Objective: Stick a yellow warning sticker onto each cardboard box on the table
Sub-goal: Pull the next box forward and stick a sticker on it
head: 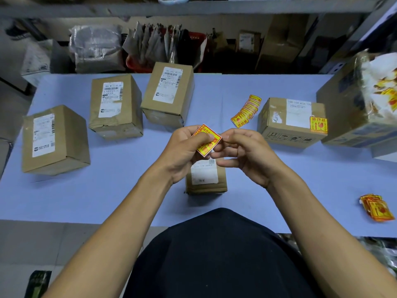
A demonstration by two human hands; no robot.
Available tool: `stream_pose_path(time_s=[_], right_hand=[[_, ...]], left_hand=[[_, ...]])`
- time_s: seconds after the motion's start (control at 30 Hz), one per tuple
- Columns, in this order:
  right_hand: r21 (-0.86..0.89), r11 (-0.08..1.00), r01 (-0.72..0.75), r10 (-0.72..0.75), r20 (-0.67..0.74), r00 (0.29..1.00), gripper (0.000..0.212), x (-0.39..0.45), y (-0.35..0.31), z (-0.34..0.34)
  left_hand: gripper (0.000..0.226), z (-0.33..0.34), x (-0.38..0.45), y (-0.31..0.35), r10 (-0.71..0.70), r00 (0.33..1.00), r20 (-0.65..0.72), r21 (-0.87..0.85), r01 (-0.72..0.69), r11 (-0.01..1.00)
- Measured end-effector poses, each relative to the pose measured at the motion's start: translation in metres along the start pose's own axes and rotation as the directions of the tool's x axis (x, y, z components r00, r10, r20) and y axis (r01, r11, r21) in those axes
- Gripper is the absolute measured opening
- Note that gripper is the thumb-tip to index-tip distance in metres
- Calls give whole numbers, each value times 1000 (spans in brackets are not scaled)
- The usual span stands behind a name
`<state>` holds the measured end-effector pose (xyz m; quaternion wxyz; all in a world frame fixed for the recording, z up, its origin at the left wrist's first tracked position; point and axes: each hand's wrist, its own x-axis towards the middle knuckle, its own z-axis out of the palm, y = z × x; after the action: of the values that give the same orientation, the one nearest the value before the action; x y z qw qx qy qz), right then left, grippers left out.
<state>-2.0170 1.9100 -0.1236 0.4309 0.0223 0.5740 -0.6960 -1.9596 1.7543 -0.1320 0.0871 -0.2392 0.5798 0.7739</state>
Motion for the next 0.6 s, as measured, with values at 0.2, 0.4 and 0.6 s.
stream_pose_path(time_s=[0.2,0.4,0.6], right_hand=[[21,1000,6,-6,7,1000,18,0,-1,2],[9,1000,12,-12,30,999,19,0,0,4],[1,999,49,-49,27,998,21,0,4,6]], left_hand=[[20,-1,-1,4,6,1000,5,20,-7,1000],[19,-3,-3,5,2,1000,13,27,-2,1000],[10,-3,-3,4,-12,1000,4,-9,12,1000]])
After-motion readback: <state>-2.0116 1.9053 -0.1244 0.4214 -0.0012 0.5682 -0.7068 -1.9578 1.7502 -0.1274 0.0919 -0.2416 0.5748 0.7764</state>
